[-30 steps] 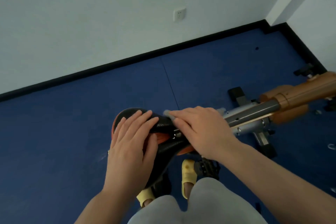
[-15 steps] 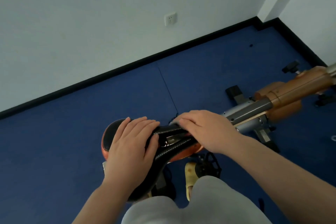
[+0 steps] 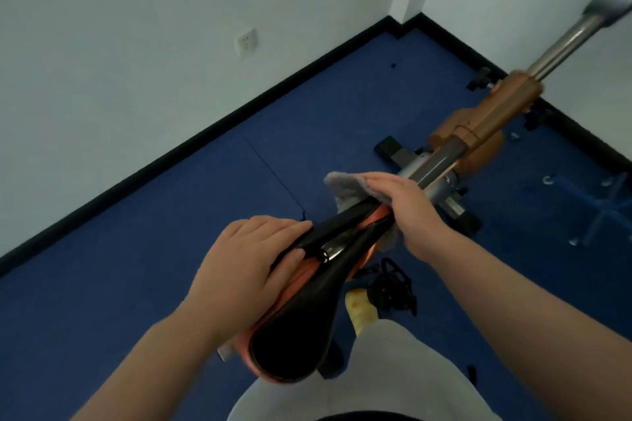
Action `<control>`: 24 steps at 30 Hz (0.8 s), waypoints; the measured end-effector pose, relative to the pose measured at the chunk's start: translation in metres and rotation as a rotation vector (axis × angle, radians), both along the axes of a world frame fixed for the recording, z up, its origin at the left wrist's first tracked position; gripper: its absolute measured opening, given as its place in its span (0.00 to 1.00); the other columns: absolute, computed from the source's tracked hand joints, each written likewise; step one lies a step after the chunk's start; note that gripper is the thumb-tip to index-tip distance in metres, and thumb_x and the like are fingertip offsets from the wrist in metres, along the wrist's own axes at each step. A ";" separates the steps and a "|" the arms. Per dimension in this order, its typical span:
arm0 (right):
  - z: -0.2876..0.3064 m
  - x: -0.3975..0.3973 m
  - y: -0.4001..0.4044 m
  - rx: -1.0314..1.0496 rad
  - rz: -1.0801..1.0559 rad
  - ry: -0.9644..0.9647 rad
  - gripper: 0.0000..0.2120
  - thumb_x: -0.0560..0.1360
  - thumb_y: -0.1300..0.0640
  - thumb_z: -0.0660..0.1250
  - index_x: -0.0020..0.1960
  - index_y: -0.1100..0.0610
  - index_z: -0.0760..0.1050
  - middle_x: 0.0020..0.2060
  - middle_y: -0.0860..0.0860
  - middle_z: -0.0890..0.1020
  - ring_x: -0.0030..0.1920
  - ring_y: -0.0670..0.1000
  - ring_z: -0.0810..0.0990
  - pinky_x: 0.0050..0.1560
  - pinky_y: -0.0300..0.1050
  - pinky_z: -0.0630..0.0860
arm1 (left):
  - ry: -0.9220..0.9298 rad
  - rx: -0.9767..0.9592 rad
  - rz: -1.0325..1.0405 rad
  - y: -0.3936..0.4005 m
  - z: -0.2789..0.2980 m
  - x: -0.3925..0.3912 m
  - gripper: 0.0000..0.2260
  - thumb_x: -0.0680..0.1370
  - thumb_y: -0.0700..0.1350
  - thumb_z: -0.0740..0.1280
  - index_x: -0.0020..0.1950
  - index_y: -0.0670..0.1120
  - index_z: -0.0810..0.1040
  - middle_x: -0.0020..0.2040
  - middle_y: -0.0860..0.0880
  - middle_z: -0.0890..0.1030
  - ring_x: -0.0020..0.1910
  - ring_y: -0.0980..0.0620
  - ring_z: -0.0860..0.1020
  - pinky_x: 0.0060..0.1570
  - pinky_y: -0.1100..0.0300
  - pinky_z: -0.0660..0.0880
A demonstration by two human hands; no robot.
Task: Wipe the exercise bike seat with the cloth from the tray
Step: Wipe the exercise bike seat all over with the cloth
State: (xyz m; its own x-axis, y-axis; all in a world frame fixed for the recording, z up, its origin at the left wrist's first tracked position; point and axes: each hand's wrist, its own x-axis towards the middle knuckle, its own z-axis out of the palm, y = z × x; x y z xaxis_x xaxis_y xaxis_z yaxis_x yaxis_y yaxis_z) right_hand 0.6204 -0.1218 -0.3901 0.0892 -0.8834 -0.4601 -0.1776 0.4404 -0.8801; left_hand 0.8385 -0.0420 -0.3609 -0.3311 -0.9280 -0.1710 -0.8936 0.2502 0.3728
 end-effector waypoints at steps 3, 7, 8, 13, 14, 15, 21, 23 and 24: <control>0.001 0.007 0.031 -0.009 -0.283 -0.100 0.16 0.81 0.57 0.55 0.58 0.49 0.80 0.52 0.46 0.84 0.54 0.45 0.82 0.52 0.40 0.76 | -0.014 -0.041 -0.061 0.003 -0.005 0.001 0.19 0.80 0.55 0.50 0.70 0.57 0.66 0.65 0.60 0.74 0.65 0.59 0.71 0.64 0.59 0.65; -0.005 0.030 0.074 -0.063 -0.448 -0.142 0.18 0.82 0.51 0.53 0.70 0.37 0.66 0.71 0.41 0.70 0.69 0.44 0.69 0.71 0.50 0.66 | -0.042 -0.099 -0.233 0.007 -0.008 0.002 0.20 0.81 0.54 0.49 0.74 0.55 0.61 0.74 0.56 0.66 0.72 0.56 0.64 0.68 0.52 0.66; -0.004 0.033 0.072 -0.070 -0.455 -0.132 0.19 0.82 0.50 0.53 0.72 0.38 0.64 0.72 0.41 0.68 0.71 0.44 0.67 0.73 0.51 0.63 | -0.044 -0.106 -0.267 0.005 -0.009 0.002 0.21 0.82 0.54 0.48 0.74 0.55 0.60 0.75 0.56 0.63 0.73 0.56 0.62 0.68 0.51 0.66; 0.004 0.046 0.072 -0.086 -0.547 -0.208 0.21 0.83 0.51 0.52 0.75 0.43 0.59 0.74 0.44 0.64 0.73 0.46 0.65 0.74 0.50 0.61 | -0.030 -0.152 -0.332 0.004 -0.011 0.005 0.21 0.81 0.55 0.47 0.75 0.55 0.59 0.76 0.56 0.60 0.72 0.56 0.63 0.68 0.51 0.66; 0.004 0.052 0.085 -0.074 -0.550 -0.230 0.21 0.83 0.51 0.53 0.75 0.41 0.57 0.75 0.43 0.63 0.73 0.46 0.64 0.74 0.51 0.61 | -0.023 -0.165 -0.323 0.005 -0.011 0.005 0.21 0.81 0.54 0.48 0.74 0.55 0.60 0.75 0.56 0.61 0.71 0.56 0.65 0.67 0.51 0.66; 0.006 0.062 0.101 -0.058 -0.555 -0.271 0.22 0.83 0.51 0.53 0.75 0.39 0.55 0.74 0.43 0.63 0.72 0.46 0.65 0.74 0.50 0.62 | -0.017 -0.180 -0.309 0.006 -0.011 0.004 0.20 0.81 0.53 0.50 0.73 0.55 0.62 0.75 0.56 0.63 0.70 0.56 0.67 0.67 0.52 0.67; 0.004 0.078 0.129 0.029 -0.516 -0.375 0.22 0.81 0.42 0.53 0.74 0.42 0.62 0.70 0.48 0.72 0.68 0.48 0.72 0.71 0.52 0.67 | 0.025 -0.263 -0.226 0.009 -0.016 0.003 0.18 0.80 0.49 0.55 0.70 0.54 0.68 0.71 0.55 0.71 0.65 0.55 0.72 0.64 0.57 0.67; 0.006 0.074 0.126 0.002 -0.495 -0.405 0.28 0.76 0.34 0.55 0.73 0.44 0.65 0.69 0.51 0.74 0.67 0.51 0.74 0.70 0.54 0.69 | 0.035 -0.269 -0.229 0.010 -0.016 0.003 0.18 0.80 0.49 0.55 0.70 0.54 0.69 0.70 0.54 0.71 0.65 0.55 0.72 0.64 0.56 0.68; 0.005 0.074 0.129 -0.025 -0.502 -0.384 0.32 0.72 0.31 0.56 0.74 0.42 0.62 0.71 0.48 0.71 0.68 0.50 0.72 0.70 0.53 0.68 | 0.039 -0.269 -0.220 0.010 -0.016 0.003 0.18 0.80 0.49 0.55 0.70 0.54 0.69 0.70 0.54 0.71 0.65 0.55 0.72 0.64 0.56 0.68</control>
State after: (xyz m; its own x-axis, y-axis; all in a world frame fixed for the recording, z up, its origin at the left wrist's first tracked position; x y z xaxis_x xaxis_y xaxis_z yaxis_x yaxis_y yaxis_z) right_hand 0.6945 0.0069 -0.3856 -0.1843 -0.8705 -0.4564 0.3759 0.3666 -0.8510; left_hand 0.8420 -0.0322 -0.3772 -0.5297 -0.8437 0.0872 -0.7936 0.5293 0.3002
